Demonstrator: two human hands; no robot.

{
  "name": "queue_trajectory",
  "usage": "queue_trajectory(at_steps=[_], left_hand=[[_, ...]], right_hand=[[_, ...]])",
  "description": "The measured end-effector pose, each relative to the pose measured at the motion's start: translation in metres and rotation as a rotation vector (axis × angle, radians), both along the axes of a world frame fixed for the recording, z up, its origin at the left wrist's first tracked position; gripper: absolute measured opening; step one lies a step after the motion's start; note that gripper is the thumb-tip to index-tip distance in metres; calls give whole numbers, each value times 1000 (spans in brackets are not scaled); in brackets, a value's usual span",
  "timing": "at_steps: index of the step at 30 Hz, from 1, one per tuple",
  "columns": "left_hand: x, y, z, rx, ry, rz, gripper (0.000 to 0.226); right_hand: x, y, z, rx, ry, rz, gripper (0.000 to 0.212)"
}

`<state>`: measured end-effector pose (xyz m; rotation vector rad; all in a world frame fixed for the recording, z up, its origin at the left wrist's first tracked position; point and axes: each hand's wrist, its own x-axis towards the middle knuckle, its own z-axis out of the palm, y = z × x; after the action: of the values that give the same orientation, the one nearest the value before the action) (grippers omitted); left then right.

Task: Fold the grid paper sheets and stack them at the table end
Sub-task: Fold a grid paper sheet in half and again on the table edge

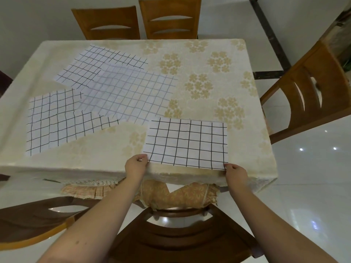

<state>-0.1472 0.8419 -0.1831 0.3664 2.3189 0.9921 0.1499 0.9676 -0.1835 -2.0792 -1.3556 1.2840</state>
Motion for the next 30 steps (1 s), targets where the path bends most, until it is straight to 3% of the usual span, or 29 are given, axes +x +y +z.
queue_trajectory(at_steps=[5, 8, 12, 16, 20, 30], left_hand=[[7, -3, 4, -13, 44, -105, 17], [6, -7, 6, -36, 28, -202, 25], [6, -11, 11, -23, 38, -272, 31], [5, -14, 17, -14, 88, -325, 35], [7, -17, 25, 36, 146, -396, 39], [35, -3, 61, 202, 365, -546, 40]], right_hand=[[-11, -9, 0, 283, -367, 194, 26], [-39, -11, 4, 496, -361, 499, 35], [-81, -8, -5, 438, -394, 1032, 55], [-107, -1, -15, 363, -493, 1241, 59], [-114, 0, -22, 308, -517, 1261, 59], [-104, 4, -19, 370, -206, 1047, 51]])
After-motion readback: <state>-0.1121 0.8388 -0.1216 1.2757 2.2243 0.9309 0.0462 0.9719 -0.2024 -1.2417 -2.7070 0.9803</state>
